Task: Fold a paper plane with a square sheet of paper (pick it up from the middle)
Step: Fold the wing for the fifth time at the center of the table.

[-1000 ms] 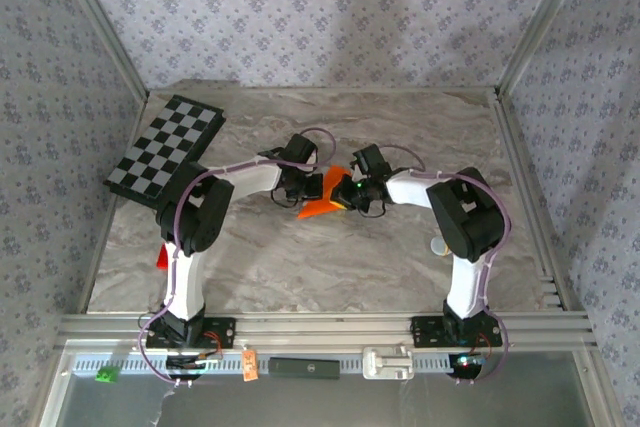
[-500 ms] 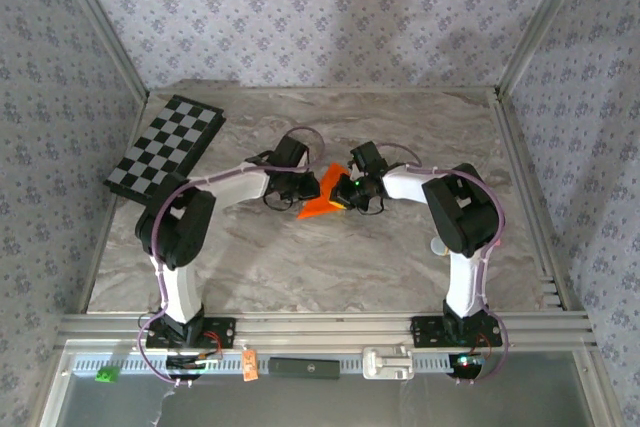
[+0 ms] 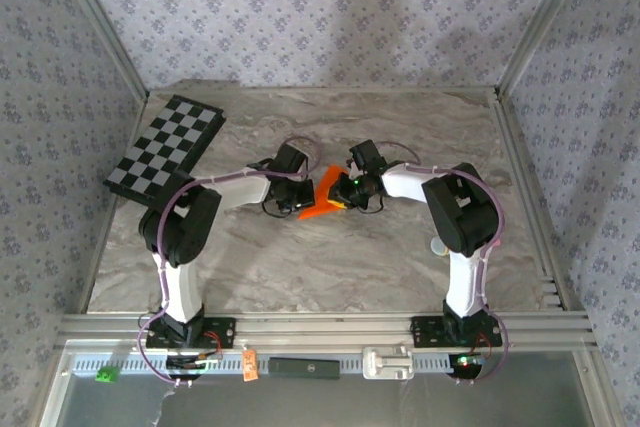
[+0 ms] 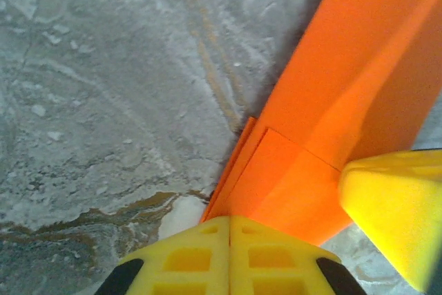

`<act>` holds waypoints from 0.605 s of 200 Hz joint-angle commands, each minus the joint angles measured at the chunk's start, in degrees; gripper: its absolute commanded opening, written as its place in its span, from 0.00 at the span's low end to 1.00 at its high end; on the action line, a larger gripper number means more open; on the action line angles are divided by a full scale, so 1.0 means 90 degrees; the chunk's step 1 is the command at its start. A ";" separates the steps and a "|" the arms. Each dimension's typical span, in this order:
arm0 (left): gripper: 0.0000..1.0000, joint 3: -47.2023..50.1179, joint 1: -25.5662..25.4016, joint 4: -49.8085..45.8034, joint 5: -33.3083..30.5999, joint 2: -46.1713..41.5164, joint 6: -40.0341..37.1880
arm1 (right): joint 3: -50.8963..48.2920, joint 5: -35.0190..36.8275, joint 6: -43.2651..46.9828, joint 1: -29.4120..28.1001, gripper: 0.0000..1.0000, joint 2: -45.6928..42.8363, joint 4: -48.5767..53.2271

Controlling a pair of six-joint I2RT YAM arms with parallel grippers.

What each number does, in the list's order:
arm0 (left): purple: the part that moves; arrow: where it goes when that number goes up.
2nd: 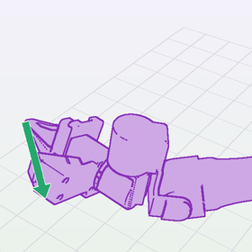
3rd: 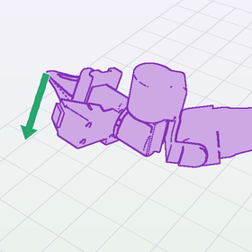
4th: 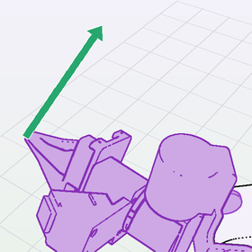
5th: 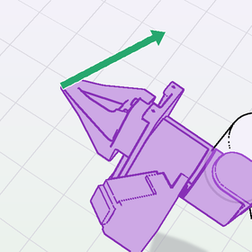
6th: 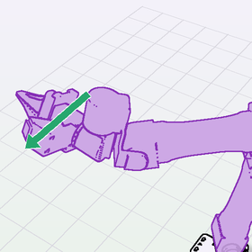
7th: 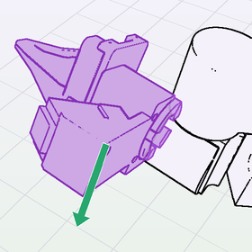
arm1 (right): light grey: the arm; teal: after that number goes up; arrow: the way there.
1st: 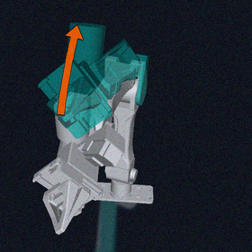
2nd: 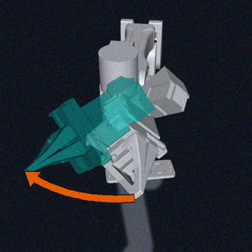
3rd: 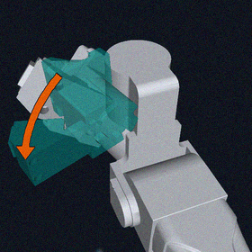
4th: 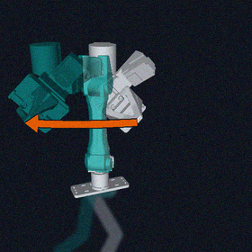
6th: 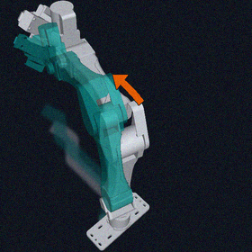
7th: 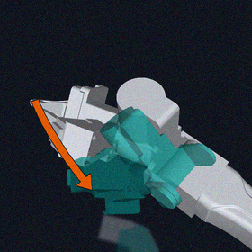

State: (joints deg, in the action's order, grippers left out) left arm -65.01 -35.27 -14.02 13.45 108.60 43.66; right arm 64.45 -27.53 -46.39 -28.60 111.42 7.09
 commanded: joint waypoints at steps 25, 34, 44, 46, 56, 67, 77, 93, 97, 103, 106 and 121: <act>0.04 -0.0320 0.0023 -0.0547 -0.0181 0.0238 0.0450 | -0.0156 0.0535 -0.0119 0.0200 0.38 -0.0910 -0.0013; 0.04 -0.0357 0.0042 -0.0623 -0.0169 0.0236 0.0516 | -0.0354 0.0862 -0.0285 0.0214 0.45 -0.1081 0.0054; 0.04 -0.0392 0.0075 -0.0695 -0.0088 0.0247 0.0591 | -0.0572 0.1190 -0.0483 0.0227 0.49 -0.1236 0.0093; 0.04 -0.0395 0.0084 -0.0697 -0.0066 0.0248 0.0614 | -0.0616 0.1215 -0.0527 0.0228 0.49 -0.1264 0.0092; 0.04 -0.0384 0.0129 -0.0689 0.0069 0.0258 0.0707 | -0.0780 0.1353 -0.0752 0.0233 0.51 -0.1365 0.0053; 0.04 -0.0358 0.0175 -0.0651 0.0197 0.0267 0.0803 | -0.0907 0.1346 -0.0985 0.0236 0.51 -0.1379 -0.0003; 0.04 -0.0345 0.0210 -0.0610 0.0312 0.0277 0.0860 | -0.0972 0.1260 -0.1191 0.0223 0.51 -0.1351 -0.0095; 0.04 -0.0345 0.0227 -0.0588 0.0386 0.0278 0.0900 | -0.1006 0.1106 -0.1501 0.0189 0.48 -0.1239 -0.0224; 0.04 -0.0350 0.0227 -0.0590 0.0398 0.0279 0.0901 | -0.1009 0.1076 -0.1554 0.0177 0.48 -0.1205 -0.0256; 0.04 -0.0349 0.0238 -0.0599 0.0409 0.0287 0.0911 | -0.1023 0.1059 -0.1679 0.0148 0.47 -0.1156 -0.0303; 0.04 -0.0346 0.0244 -0.0600 0.0418 0.0286 0.0911 | -0.1027 0.1057 -0.1713 0.0142 0.46 -0.1139 -0.0308; 0.04 -0.0335 0.0248 -0.0591 0.0427 0.0276 0.0923 | -0.1065 0.0992 -0.1935 0.0081 0.43 -0.1009 -0.0511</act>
State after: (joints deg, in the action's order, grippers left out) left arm -67.68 -33.28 -17.41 15.99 110.06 50.74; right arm 55.53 -18.39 -58.08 -26.94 100.25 5.26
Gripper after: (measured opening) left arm 0.046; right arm 0.453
